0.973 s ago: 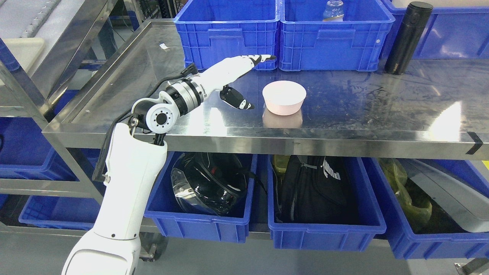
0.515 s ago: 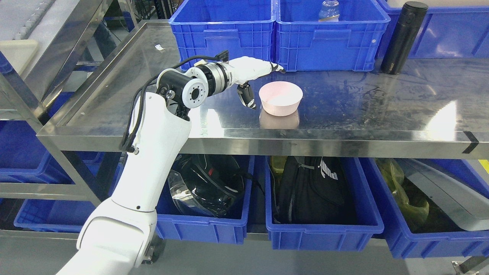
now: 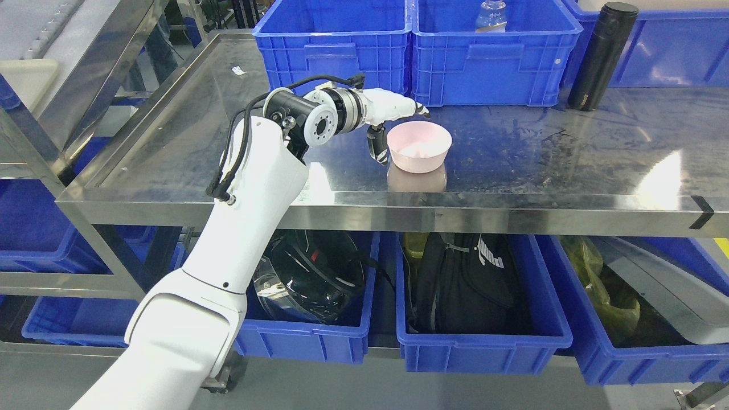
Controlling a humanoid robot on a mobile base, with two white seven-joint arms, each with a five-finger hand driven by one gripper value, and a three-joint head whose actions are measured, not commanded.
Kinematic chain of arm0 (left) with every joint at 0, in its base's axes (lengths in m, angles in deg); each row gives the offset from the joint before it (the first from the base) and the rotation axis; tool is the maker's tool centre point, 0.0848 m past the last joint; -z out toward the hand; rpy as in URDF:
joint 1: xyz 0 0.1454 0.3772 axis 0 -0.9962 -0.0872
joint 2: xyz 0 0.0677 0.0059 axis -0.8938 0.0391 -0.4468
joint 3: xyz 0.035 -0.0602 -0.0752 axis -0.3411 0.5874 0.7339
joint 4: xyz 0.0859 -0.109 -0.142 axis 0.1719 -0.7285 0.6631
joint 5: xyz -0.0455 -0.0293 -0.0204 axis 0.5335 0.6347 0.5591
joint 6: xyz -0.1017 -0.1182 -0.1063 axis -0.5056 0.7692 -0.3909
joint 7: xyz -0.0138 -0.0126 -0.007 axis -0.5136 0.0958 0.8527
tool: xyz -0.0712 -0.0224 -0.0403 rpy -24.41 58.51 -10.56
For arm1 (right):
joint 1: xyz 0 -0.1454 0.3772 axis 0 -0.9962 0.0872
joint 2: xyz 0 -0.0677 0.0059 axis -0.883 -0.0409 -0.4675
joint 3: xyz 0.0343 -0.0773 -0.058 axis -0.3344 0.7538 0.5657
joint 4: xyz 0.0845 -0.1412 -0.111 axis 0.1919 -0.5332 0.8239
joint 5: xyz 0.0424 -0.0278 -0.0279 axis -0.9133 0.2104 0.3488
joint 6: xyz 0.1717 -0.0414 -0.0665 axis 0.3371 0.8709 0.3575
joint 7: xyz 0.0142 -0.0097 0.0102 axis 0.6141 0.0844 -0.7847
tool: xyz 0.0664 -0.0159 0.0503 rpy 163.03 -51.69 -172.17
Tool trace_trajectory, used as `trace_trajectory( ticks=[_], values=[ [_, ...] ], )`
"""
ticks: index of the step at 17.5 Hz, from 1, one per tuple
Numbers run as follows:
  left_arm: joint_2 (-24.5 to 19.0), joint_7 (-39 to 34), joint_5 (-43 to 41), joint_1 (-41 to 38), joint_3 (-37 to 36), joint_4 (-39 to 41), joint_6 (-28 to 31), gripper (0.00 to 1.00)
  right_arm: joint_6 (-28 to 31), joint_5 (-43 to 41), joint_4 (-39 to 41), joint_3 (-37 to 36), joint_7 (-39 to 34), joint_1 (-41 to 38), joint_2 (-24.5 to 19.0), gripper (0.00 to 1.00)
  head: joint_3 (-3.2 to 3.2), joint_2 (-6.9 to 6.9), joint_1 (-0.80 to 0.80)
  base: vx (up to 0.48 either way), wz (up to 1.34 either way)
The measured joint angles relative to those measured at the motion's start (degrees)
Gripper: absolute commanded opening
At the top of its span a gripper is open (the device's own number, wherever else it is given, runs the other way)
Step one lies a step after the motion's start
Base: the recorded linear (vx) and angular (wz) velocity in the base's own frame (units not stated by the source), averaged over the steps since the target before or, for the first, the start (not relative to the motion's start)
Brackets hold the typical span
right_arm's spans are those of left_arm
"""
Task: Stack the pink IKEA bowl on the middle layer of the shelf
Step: 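Hook the left hand fingers around the pink bowl's rim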
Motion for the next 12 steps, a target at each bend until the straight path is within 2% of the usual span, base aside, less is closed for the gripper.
trace_trajectory(
  ticks=[6, 12],
  values=[
    [0.5, -0.9, 1.4, 1.2, -1.7, -4.4, -3.4, 0.70, 0.0, 0.0, 0.0, 0.0, 0.0, 0.0, 0.0, 1.00, 0.00, 0.00, 0.00, 0.000, 0.00],
    [0.8, -1.0, 2.0, 1.6, -2.6, -7.3, -4.2, 0.56, 0.0, 0.0, 0.0, 0.0, 0.0, 0.0, 0.0, 1.00, 0.00, 0.00, 0.00, 0.000, 0.00]
  ],
)
